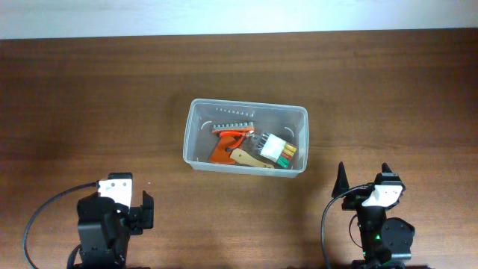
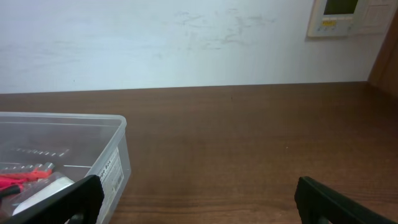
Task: Pack container
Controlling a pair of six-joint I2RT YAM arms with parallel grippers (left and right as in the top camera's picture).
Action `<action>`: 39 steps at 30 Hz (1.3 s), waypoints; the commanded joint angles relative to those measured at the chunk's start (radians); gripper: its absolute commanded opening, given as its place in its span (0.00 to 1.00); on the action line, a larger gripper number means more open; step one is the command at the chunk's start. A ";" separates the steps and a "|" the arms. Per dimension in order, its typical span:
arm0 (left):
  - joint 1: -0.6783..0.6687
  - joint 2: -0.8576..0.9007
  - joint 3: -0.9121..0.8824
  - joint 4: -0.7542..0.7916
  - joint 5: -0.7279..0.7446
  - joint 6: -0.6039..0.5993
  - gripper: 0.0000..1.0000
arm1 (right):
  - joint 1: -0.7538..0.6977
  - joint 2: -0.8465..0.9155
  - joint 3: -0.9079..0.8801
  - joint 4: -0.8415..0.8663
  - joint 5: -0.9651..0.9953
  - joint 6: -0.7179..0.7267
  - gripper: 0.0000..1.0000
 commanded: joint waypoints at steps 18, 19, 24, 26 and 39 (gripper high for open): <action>0.002 -0.007 -0.008 0.002 0.007 -0.009 0.99 | 0.009 -0.011 -0.012 0.003 0.013 0.015 0.99; 0.002 -0.007 -0.008 0.002 0.007 -0.009 0.99 | 0.009 -0.011 -0.012 0.003 0.013 0.015 0.99; 0.002 -0.007 -0.008 0.001 0.007 -0.009 0.99 | 0.009 -0.011 -0.012 0.003 0.013 0.015 0.99; 0.002 -0.007 -0.008 0.000 0.007 -0.009 0.99 | 0.009 -0.011 -0.012 0.003 0.013 0.015 0.99; 0.000 -0.077 -0.009 -0.006 0.003 -0.008 0.99 | 0.009 -0.011 -0.012 0.003 0.013 0.015 0.99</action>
